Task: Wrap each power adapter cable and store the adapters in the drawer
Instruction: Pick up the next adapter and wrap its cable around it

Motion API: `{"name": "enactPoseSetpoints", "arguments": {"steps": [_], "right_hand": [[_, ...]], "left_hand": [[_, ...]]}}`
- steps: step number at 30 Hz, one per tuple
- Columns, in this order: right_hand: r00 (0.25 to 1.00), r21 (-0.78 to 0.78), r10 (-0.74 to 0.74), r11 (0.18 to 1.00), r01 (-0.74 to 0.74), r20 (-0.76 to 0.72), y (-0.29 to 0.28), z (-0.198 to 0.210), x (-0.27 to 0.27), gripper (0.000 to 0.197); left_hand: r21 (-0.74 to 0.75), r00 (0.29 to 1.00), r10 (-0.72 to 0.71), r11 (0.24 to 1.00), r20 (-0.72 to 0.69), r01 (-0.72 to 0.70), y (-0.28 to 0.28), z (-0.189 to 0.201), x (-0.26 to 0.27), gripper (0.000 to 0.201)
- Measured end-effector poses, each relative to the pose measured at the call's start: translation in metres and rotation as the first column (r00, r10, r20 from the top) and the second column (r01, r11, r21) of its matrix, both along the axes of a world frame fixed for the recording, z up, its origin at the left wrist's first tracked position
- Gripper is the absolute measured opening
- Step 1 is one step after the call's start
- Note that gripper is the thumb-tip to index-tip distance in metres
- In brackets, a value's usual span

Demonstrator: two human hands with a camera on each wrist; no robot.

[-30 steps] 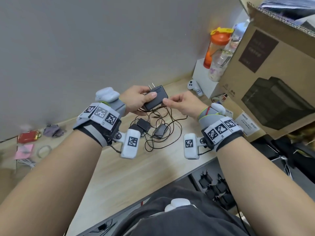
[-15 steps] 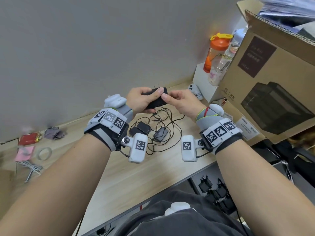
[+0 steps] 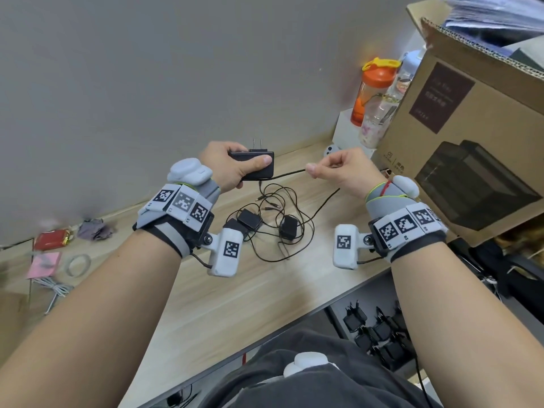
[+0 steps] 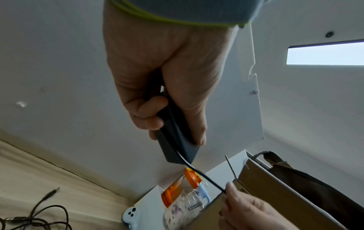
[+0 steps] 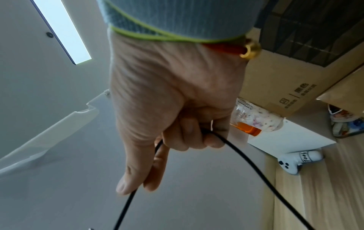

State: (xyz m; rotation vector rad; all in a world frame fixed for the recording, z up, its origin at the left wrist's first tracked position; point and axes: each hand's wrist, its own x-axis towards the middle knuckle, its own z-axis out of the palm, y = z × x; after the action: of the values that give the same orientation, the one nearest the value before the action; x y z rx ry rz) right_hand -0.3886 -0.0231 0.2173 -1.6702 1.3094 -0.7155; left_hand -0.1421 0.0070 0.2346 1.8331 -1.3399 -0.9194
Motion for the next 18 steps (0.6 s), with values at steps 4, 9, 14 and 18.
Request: {"name": "enactPoseSetpoints", "arguments": {"steps": [4,9,14,18], "right_hand": [[0.997,-0.073,0.035,0.997,-0.031,0.062,-0.002,0.011,0.005,0.023],[0.994,-0.159,0.096,0.983,-0.087,0.048,-0.002,0.015,0.014,0.022],[0.994,-0.2,0.109,0.975,-0.101,0.031,-0.004,0.019,0.021,0.023],[0.994,-0.213,0.098,0.973,-0.085,0.05,-0.005,0.023,0.027,0.023]], "left_hand": [[0.02,0.991,-0.046,0.999,0.124,0.044,0.004,0.0,-0.005,0.042],[0.042,0.979,-0.119,0.993,0.165,0.113,0.011,0.002,-0.013,0.041],[0.058,0.97,-0.213,0.977,0.118,0.207,0.019,0.007,-0.02,0.034],[0.067,0.959,-0.267,0.963,0.09,0.262,0.024,0.011,-0.022,0.034]]}}
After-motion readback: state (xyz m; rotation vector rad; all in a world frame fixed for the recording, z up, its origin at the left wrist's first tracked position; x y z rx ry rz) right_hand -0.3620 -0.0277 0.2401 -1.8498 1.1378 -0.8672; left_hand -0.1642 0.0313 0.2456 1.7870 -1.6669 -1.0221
